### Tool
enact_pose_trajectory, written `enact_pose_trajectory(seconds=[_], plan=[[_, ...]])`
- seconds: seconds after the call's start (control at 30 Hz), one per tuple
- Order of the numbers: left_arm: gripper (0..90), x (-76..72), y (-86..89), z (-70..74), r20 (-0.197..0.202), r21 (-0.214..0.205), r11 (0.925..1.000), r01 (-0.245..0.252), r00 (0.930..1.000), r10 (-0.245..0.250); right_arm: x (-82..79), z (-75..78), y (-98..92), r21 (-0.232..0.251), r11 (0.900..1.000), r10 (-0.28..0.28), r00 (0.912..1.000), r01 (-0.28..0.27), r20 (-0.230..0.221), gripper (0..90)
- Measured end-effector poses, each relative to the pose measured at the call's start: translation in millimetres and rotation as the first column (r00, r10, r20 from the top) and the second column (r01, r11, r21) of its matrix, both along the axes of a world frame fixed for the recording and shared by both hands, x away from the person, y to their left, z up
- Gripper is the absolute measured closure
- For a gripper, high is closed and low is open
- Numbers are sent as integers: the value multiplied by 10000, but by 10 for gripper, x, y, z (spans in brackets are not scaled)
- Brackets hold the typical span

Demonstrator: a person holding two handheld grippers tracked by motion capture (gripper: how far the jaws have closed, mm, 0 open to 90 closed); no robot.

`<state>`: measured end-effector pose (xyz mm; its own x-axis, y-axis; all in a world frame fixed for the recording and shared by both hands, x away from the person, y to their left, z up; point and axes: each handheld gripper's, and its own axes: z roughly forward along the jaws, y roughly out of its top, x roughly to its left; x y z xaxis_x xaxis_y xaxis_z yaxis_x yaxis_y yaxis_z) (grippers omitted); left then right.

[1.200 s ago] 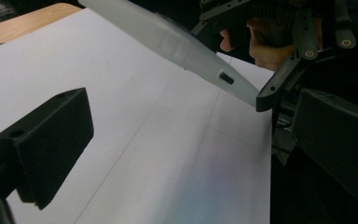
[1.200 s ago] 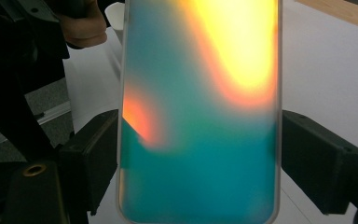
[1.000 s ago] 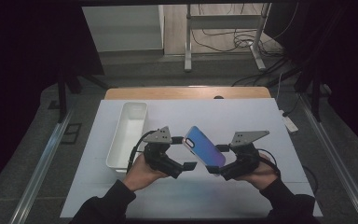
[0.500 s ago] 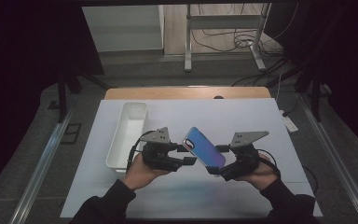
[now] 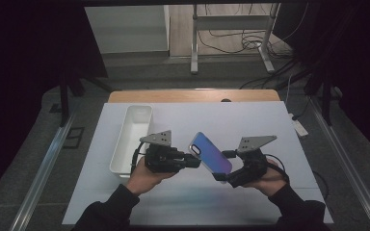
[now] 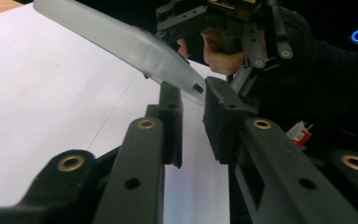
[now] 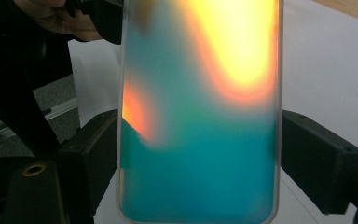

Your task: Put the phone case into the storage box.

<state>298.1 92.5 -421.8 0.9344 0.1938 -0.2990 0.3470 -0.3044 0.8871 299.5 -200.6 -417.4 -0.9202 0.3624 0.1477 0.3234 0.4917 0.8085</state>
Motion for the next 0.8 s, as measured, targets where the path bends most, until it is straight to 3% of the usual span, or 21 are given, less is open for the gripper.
enact_pose_trajectory(seconds=[0.23,0.47,0.77,0.8], plan=[[809,11,2,-15,-33,-75,9996,275,9996,-275,5,-15,0,-57,9999,121,9999,-121,-86,172],[896,13,12,-29,249,-118,9985,540,9982,-537,19,-20,-17,44,9996,264,9995,-264,-180,170],[887,21,16,-26,69,-422,9970,647,9979,-644,26,-20,-27,206,9993,319,9988,-311,-374,171],[840,20,13,-22,77,-465,9966,682,9977,-679,24,-16,-27,173,9993,327,9988,-321,-358,171]])
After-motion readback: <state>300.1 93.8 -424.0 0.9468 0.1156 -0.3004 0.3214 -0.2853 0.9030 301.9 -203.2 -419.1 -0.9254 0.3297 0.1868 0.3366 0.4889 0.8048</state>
